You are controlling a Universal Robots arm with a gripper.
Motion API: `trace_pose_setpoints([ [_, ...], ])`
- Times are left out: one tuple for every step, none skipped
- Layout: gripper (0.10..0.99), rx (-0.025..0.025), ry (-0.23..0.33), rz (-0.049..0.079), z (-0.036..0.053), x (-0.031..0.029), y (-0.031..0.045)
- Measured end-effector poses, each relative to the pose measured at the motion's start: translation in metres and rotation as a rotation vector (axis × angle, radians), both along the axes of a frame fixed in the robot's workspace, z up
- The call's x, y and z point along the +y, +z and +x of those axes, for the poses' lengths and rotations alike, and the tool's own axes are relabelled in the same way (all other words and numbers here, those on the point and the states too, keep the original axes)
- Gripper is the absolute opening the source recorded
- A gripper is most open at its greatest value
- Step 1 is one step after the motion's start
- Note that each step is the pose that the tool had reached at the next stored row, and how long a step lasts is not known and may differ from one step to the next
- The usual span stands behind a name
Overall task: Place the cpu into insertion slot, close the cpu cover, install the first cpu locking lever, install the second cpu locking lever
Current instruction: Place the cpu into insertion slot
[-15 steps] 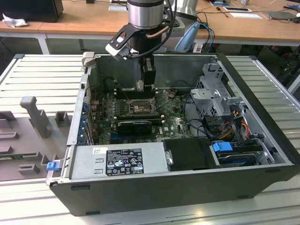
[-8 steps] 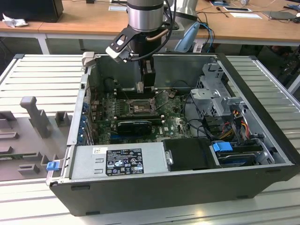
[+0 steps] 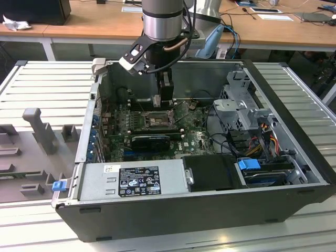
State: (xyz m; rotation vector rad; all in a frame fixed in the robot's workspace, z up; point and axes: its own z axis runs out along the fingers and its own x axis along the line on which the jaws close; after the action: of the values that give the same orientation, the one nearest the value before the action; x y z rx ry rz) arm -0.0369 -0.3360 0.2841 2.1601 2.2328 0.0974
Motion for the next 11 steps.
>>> trace_pose_setpoints([
  [0.529, -0.0001, 0.000, 0.000, -0.0001, 0.0000, -0.0019],
  [0.529, 0.0000, 0.000, 0.000, -0.0002, 0.0000, -0.0064],
  [0.529, 0.0000, 0.000, 0.000, -0.0003, 0.0000, -0.0091],
  [0.529, 0.0000, 0.000, 0.000, -0.0004, 0.0000, -0.0123],
  [0.529, 0.0000, 0.000, 0.000, -0.0004, 0.0000, -0.0147],
  [0.529, 0.0000, 0.000, 0.000, -0.0004, 0.0000, -0.0168],
  [0.529, 0.0000, 0.000, 0.000, -0.0004, 0.0000, -0.0180],
  [0.529, 0.0000, 0.000, 0.000, -0.0004, 0.0000, -0.0190],
  [0.529, 0.0001, 0.000, -0.001, 0.0033, 0.0004, -0.0201],
  [0.529, 0.0000, 0.000, 0.000, 0.0046, 0.0007, -0.0210],
  [0.529, -0.0001, 0.000, 0.000, 0.0046, 0.0012, -0.0220],
])
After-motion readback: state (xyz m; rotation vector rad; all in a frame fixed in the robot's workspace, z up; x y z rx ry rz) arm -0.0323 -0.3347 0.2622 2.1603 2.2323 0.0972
